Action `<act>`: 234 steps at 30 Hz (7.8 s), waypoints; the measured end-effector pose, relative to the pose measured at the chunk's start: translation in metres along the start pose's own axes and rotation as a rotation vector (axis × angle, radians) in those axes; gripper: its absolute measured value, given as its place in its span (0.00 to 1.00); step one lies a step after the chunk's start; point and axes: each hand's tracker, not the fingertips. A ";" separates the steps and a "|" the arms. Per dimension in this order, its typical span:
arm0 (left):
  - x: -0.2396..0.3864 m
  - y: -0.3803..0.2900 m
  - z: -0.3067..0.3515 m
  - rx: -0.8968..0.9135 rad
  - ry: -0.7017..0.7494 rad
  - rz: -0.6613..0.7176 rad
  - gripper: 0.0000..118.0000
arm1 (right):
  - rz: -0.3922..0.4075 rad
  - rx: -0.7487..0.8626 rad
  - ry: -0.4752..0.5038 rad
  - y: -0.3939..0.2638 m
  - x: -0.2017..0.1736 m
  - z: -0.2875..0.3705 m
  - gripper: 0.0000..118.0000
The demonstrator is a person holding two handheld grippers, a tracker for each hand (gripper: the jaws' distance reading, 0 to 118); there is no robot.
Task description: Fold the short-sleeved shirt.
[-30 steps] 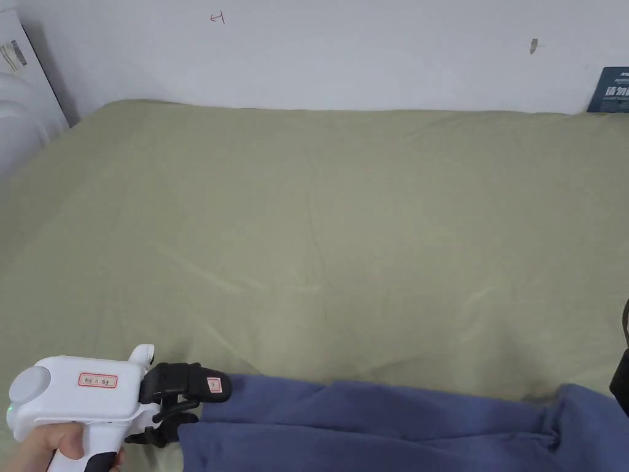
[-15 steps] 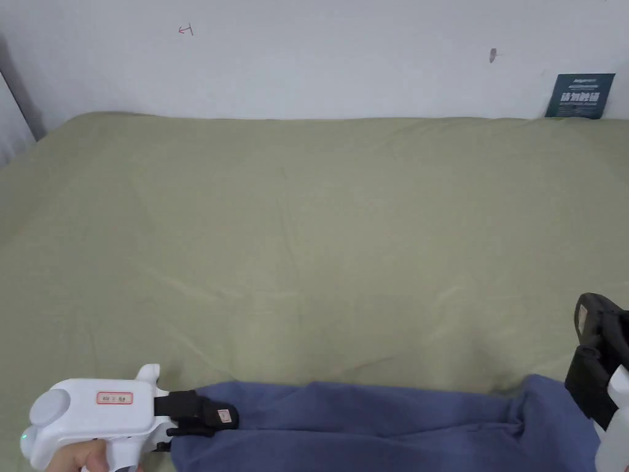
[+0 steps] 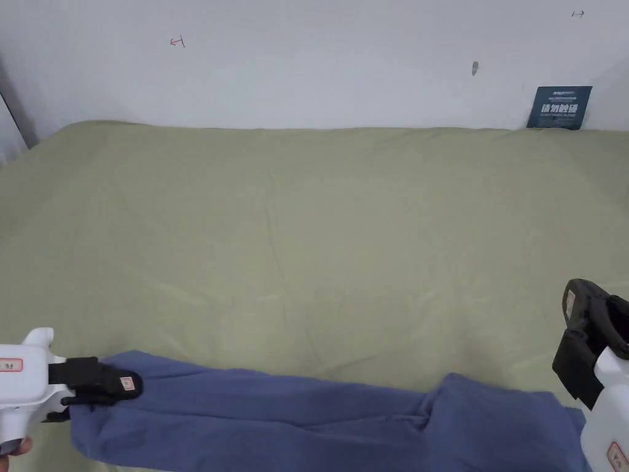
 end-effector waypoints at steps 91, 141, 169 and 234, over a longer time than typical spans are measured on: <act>0.053 -0.067 -0.073 -0.055 -0.109 -0.015 0.09 | -0.011 -0.125 -0.013 -0.014 0.027 -0.006 0.03; 0.187 -0.199 -0.270 -0.439 -0.076 -0.455 0.00 | -0.082 -0.234 -0.011 -0.045 0.044 0.001 0.03; 0.077 -0.072 -0.181 -0.288 -0.292 -0.174 1.00 | -1.068 -1.034 1.008 -0.261 0.035 -0.181 0.02; 0.249 -0.080 -0.025 0.713 0.333 -0.672 0.00 | 0.030 -0.093 0.086 0.022 0.011 -0.102 0.03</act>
